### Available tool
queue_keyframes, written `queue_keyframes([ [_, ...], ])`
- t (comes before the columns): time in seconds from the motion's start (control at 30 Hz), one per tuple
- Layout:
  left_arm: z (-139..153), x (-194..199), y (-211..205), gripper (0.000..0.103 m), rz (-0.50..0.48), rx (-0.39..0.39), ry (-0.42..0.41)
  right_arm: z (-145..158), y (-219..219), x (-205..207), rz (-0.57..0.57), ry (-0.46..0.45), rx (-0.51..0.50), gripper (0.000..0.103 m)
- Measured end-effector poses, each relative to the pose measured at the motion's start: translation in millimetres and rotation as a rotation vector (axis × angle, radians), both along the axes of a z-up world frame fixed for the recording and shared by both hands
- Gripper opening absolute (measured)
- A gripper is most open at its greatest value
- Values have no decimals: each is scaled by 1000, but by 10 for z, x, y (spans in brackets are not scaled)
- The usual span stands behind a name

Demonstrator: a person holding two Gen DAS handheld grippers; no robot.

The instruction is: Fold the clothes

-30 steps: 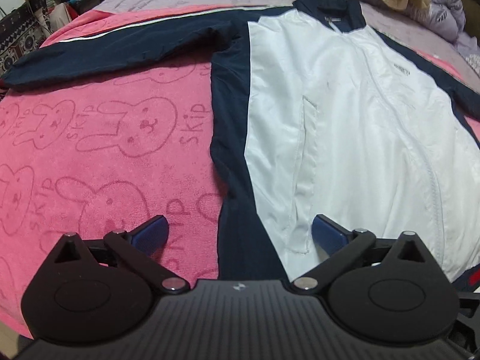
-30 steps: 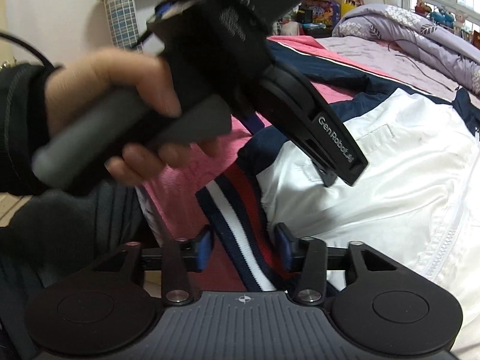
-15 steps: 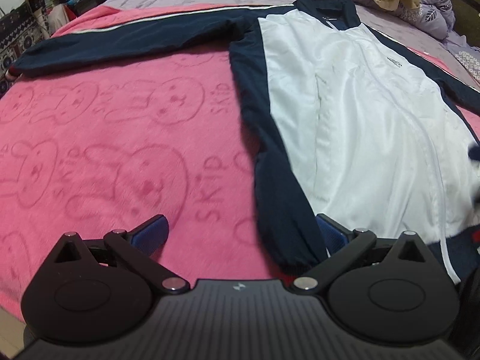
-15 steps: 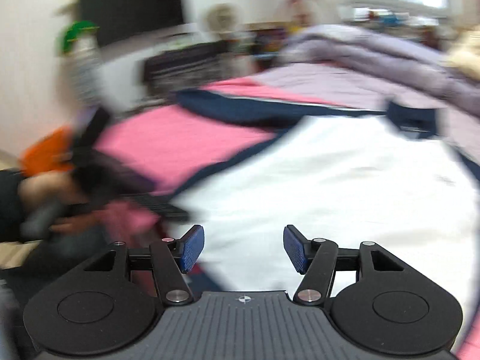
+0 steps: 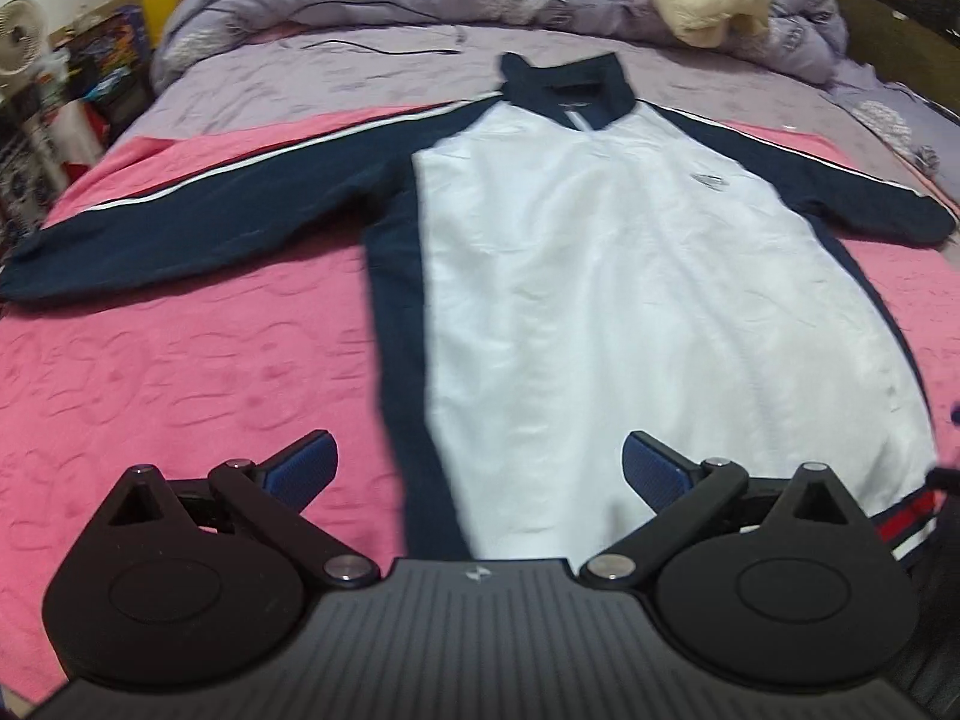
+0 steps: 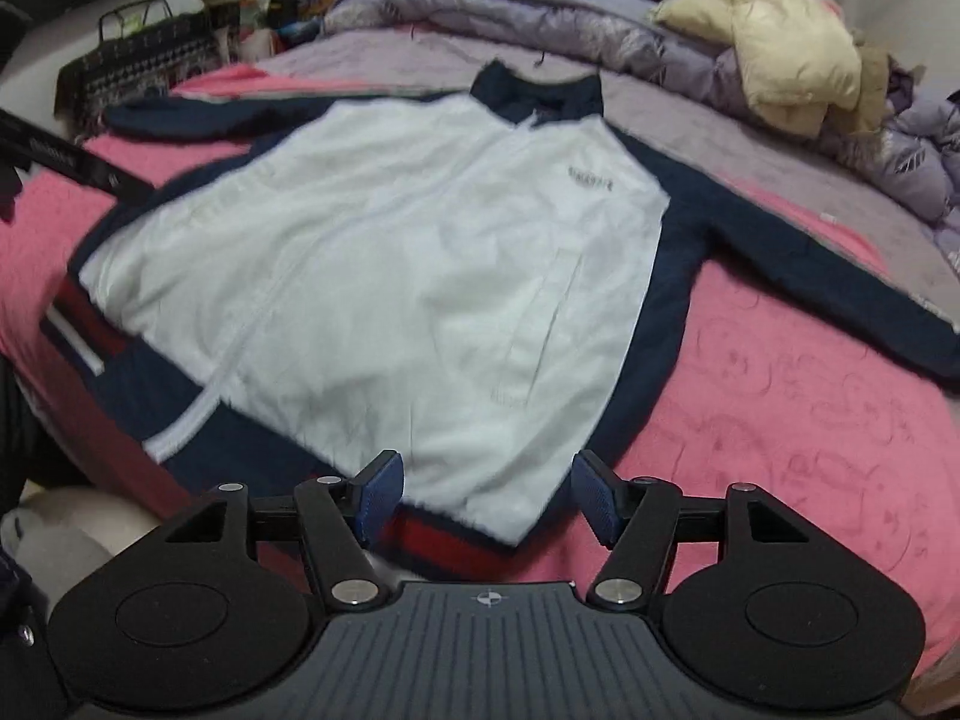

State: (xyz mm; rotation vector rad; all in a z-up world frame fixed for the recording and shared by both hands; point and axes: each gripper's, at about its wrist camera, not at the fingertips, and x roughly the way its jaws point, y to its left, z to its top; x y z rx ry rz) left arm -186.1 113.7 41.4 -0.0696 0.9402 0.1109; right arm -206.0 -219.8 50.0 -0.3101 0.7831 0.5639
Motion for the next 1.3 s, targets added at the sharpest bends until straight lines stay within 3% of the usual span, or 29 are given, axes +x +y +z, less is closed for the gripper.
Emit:
queue_keyframes([
  [0.07,-104,21,-82,102,-10,-5,33,94,198,93,27,-35,34,74],
  [0.17,-356,12,-112,102,16,-11,130,83,502,215,87,-59,64,74],
  [0.23,-490,-75,-82,102,41,-34,179,-39,677,240,128,-45,46,74],
  [0.3,-538,-204,-24,103,50,-65,171,-210,813,243,157,-26,-4,74],
  [0.33,-548,-266,4,103,50,-76,162,-330,814,236,152,-20,-62,74],
  [0.37,-547,-310,27,103,44,-82,159,-412,717,245,129,7,-78,81],
  [0.43,-517,-372,47,103,35,-83,175,-518,414,285,71,90,-49,95],
  [0.5,-411,-360,88,103,33,-99,197,-520,132,283,6,126,-81,93],
  [0.57,-225,-261,119,102,32,-78,152,-432,-58,288,-75,148,-128,92],
  [0.6,-131,-194,124,102,27,-62,120,-345,-144,293,-104,150,-106,90],
  [0.73,77,99,0,103,-5,-47,27,92,-194,357,-113,42,140,89],
  [0.8,16,208,-93,103,-21,-60,34,158,-12,433,-72,-12,212,89],
  [0.9,-257,254,-235,103,-54,-56,114,47,355,601,-20,-33,258,89],
  [0.97,-491,221,-313,103,-71,-23,179,-122,553,687,-2,-20,230,89],
  [1.07,-591,-28,-442,103,-141,79,121,-519,714,791,-23,0,78,89],
  [1.13,-530,-93,-471,103,-163,96,128,-612,652,852,-57,16,77,92],
  [1.2,-356,-25,-436,103,-150,80,109,-492,598,865,-92,-11,77,90],
  [1.3,-65,201,-395,103,-154,44,1,-223,598,964,-99,-64,108,87],
])
